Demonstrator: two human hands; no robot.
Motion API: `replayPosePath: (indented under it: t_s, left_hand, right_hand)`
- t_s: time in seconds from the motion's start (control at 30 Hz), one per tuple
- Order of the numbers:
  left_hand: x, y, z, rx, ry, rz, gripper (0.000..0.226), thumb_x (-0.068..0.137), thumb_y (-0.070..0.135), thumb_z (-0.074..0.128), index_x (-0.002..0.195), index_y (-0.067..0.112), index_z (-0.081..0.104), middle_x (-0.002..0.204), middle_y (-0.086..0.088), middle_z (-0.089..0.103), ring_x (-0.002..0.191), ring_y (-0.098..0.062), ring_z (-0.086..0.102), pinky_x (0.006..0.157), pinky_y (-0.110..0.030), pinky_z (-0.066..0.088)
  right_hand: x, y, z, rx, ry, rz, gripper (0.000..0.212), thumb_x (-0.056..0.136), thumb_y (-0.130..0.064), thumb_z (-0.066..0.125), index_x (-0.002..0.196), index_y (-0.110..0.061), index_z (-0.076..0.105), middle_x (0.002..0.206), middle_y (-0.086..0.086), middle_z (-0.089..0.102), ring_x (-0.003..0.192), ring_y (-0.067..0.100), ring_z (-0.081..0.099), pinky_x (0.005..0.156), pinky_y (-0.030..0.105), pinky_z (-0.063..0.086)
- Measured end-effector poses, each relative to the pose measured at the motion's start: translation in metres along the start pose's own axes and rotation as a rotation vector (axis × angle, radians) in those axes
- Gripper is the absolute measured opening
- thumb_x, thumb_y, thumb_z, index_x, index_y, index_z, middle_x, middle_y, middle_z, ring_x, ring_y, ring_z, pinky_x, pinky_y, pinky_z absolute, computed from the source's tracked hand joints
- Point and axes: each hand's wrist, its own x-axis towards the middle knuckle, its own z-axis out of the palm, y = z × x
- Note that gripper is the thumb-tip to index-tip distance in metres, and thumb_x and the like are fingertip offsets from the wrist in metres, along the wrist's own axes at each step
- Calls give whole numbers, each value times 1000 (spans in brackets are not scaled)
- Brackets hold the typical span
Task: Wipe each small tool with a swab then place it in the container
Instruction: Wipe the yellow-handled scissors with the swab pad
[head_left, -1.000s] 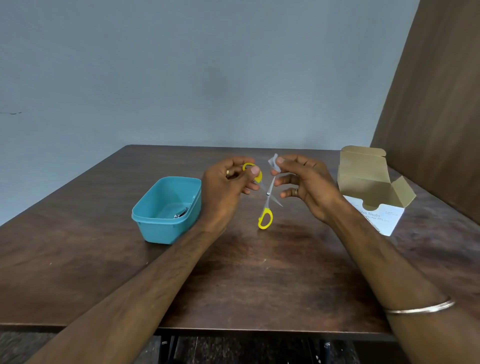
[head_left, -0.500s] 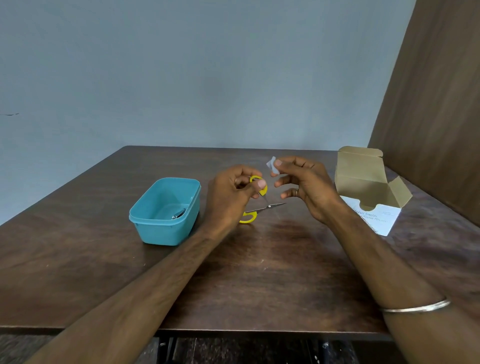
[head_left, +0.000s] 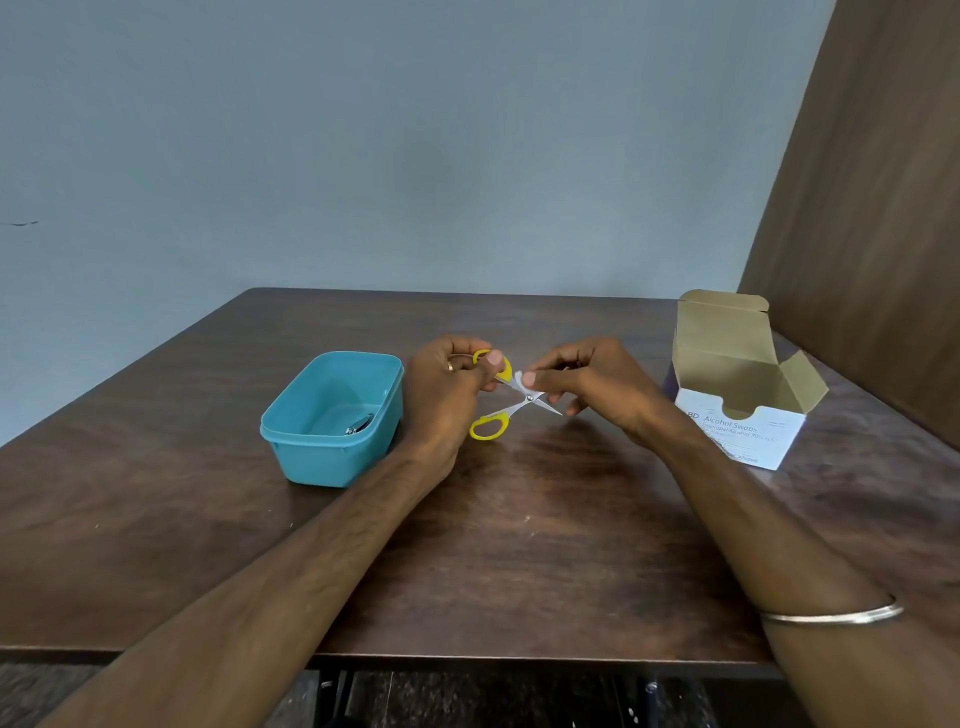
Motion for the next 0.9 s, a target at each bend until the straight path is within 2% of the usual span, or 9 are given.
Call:
replayPosePath:
  t_s: [0.17, 0.3, 0.47, 0.53, 0.63, 0.7, 0.8, 0.9]
  left_hand:
    - [0, -2, 0, 55, -5, 1, 9, 85, 18, 73, 85, 21, 65, 79, -2, 75, 62, -8, 67, 50, -13, 45]
    - [-4, 2, 0, 69, -2, 7, 11, 85, 17, 73, 83, 23, 65, 75, 1, 74, 64, -11, 68, 45, -13, 46]
    - [-7, 4, 0, 84, 0, -7, 11, 85, 15, 73, 82, 22, 66, 76, 1, 74, 66, -11, 70, 45, -17, 51]
    - [-6, 4, 0, 83, 3, -5, 13, 85, 13, 74, 80, 22, 66, 75, 0, 73, 64, -12, 70, 49, -20, 54]
    - [-5, 4, -2, 98, 15, 13, 11, 84, 13, 74, 81, 20, 66, 75, 0, 73, 62, -9, 69, 54, -19, 55]
    - [-6, 5, -2, 103, 16, 13, 11, 84, 14, 74, 81, 21, 66, 76, 1, 73, 63, -9, 70, 51, -17, 54]
    - [-5, 5, -2, 121, 25, 15, 11, 84, 15, 75, 81, 22, 66, 77, 1, 74, 65, -10, 71, 53, -17, 54]
    - [-5, 6, -2, 125, 38, 19, 10, 84, 16, 74, 81, 21, 66, 77, 1, 74, 65, -9, 70, 52, -14, 52]
  right_hand:
    - [-1, -1, 0, -26, -67, 8, 7, 82, -22, 80, 85, -16, 80, 76, 0, 73, 71, 13, 61, 63, 34, 49]
    - [-1, 0, 0, -53, -89, -6, 6, 80, -22, 82, 83, -18, 80, 75, -4, 74, 70, 9, 63, 63, 34, 50]
    - [1, 2, 6, -76, -66, -37, 8, 79, -25, 82, 82, -18, 80, 84, 13, 75, 70, 13, 60, 63, 37, 47]
    - [2, 4, 9, -51, -47, -49, 7, 80, -26, 82, 80, -20, 80, 81, 16, 72, 68, 15, 57, 63, 38, 46]
    - [2, 6, 11, -24, -27, -72, 7, 82, -23, 80, 80, -16, 79, 63, 0, 67, 57, 9, 52, 63, 34, 43]
    - [2, 6, 12, -31, -27, -78, 7, 82, -23, 80, 81, -16, 79, 63, -2, 67, 56, 8, 52, 63, 34, 43]
    - [3, 5, 10, -54, -48, -75, 7, 80, -26, 82, 79, -20, 79, 71, 6, 71, 62, 12, 55, 64, 35, 44]
    - [3, 5, 6, -126, -56, -82, 9, 79, -28, 83, 78, -19, 79, 69, -2, 72, 64, 8, 57, 63, 30, 46]
